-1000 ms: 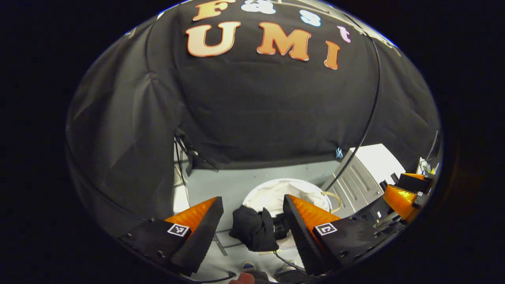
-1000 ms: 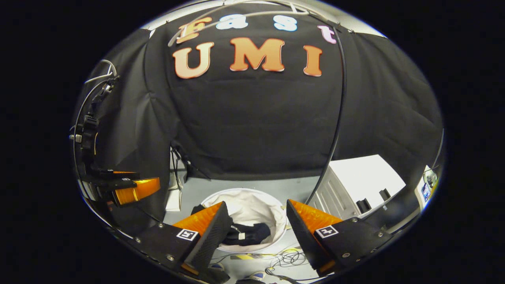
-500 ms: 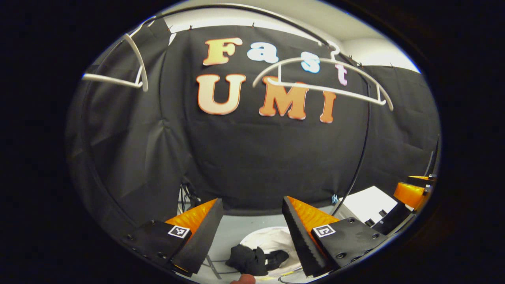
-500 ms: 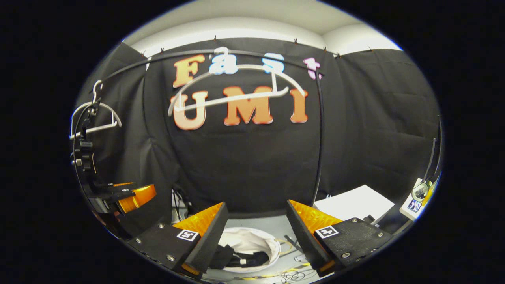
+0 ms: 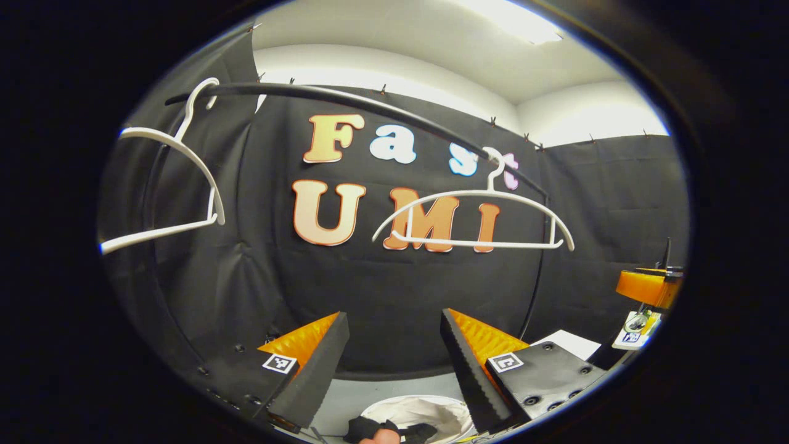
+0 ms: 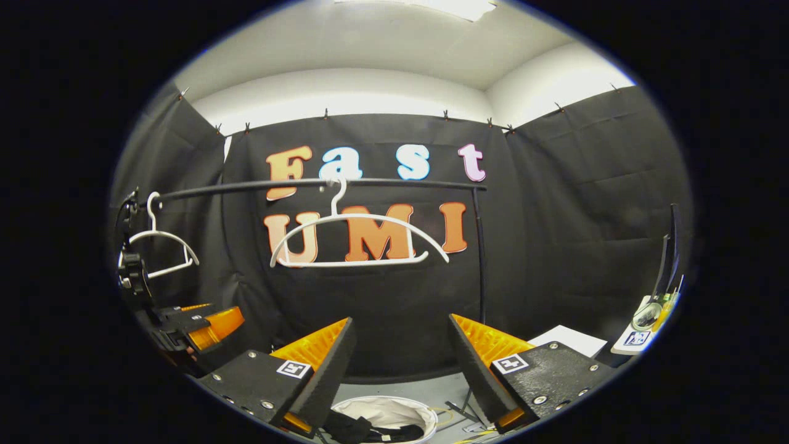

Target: Grasp the clothes on the hanger with both hands and then place them into the laundry hamper below.

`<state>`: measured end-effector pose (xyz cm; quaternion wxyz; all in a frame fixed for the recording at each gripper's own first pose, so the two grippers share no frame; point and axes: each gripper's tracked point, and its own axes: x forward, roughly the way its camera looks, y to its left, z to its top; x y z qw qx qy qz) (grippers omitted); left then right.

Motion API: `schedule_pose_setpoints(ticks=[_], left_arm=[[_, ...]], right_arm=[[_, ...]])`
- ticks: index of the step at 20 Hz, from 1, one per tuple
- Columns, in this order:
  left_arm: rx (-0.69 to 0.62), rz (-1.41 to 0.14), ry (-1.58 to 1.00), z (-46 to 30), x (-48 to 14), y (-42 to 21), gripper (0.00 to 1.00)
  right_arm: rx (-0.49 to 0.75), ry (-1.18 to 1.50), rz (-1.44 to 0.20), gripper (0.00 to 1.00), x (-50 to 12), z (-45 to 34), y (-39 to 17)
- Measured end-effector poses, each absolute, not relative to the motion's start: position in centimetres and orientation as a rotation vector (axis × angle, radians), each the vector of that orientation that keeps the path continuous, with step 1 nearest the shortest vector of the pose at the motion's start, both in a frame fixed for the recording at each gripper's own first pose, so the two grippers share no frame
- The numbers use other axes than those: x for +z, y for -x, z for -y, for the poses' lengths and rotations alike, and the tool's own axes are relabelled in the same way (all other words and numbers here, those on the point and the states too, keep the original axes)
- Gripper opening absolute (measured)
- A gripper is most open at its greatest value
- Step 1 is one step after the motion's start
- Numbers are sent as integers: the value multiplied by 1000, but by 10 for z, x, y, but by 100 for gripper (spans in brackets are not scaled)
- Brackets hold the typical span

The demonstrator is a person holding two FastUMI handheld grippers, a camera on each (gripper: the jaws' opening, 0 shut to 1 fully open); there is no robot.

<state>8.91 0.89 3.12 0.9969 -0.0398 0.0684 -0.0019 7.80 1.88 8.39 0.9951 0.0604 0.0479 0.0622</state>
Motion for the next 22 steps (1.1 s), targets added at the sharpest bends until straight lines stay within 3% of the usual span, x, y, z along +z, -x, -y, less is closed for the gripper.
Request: schedule_pose_setpoints(ticks=[4,5,11,22], left_arm=[[-14,-117,77,-6,38,-87,94],[-17,-115,83,-5,39,-87,99],[-30,-95,84,-2,45,-86,100],[-57,-82,72,6,50,-86,97]], right_arm=[[74,-79,-48,92,95,-6,-74],[58,-54,-49,92,92,-3,-73],[-41,10,-59,92,75,19,-70],[-39,15,-52,91,72,14,-66]])
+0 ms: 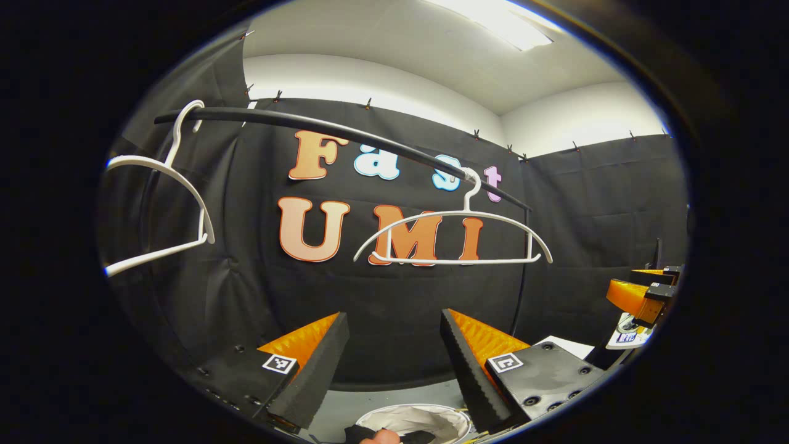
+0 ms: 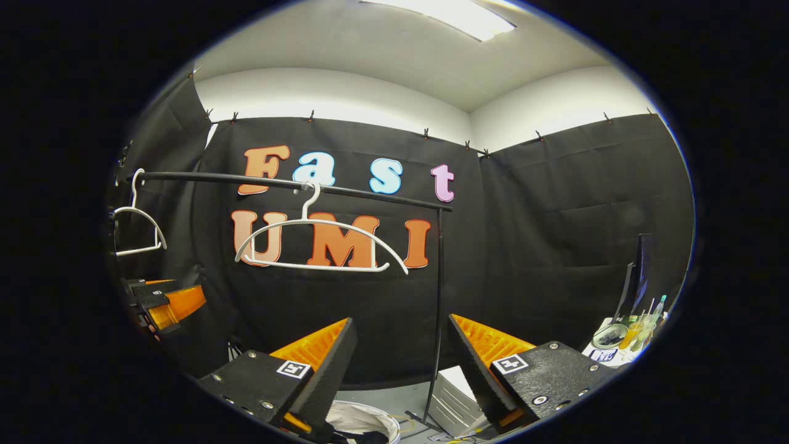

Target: Grasp the clothes on the hanger with both hands and then place them into the laundry hamper below.

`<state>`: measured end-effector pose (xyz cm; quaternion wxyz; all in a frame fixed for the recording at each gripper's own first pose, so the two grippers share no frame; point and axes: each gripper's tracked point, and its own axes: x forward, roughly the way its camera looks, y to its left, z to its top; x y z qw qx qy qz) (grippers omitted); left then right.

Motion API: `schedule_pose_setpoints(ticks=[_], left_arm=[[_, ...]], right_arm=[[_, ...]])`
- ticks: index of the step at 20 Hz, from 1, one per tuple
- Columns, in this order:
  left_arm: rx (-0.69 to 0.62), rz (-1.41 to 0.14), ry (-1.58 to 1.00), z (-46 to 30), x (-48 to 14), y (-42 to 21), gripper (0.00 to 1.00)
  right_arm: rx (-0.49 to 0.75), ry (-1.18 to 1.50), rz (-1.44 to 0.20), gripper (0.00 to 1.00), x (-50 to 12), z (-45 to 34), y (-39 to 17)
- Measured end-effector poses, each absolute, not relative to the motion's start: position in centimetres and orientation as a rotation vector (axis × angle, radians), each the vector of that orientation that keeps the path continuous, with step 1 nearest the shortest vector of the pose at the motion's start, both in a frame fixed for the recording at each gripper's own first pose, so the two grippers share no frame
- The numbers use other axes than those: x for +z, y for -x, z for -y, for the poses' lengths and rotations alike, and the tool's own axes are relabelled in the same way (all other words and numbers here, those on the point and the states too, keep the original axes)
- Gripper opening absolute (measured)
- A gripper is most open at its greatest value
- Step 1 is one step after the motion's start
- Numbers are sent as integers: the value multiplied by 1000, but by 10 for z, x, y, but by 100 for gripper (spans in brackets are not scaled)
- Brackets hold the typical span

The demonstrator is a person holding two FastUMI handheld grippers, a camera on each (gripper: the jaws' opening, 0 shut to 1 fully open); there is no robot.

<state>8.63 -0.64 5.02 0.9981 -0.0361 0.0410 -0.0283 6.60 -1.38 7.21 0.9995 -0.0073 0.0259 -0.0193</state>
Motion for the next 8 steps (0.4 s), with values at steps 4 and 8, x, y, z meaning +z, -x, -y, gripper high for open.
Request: schedule_pose_setpoints(ticks=[4,8], left_arm=[[-59,-80,69,8,50,-86,97],[-54,-78,65,5,51,-84,97]], right_arm=[[-51,22,-53,92,67,17,-63],[-50,8,-62,92,63,13,-65]])
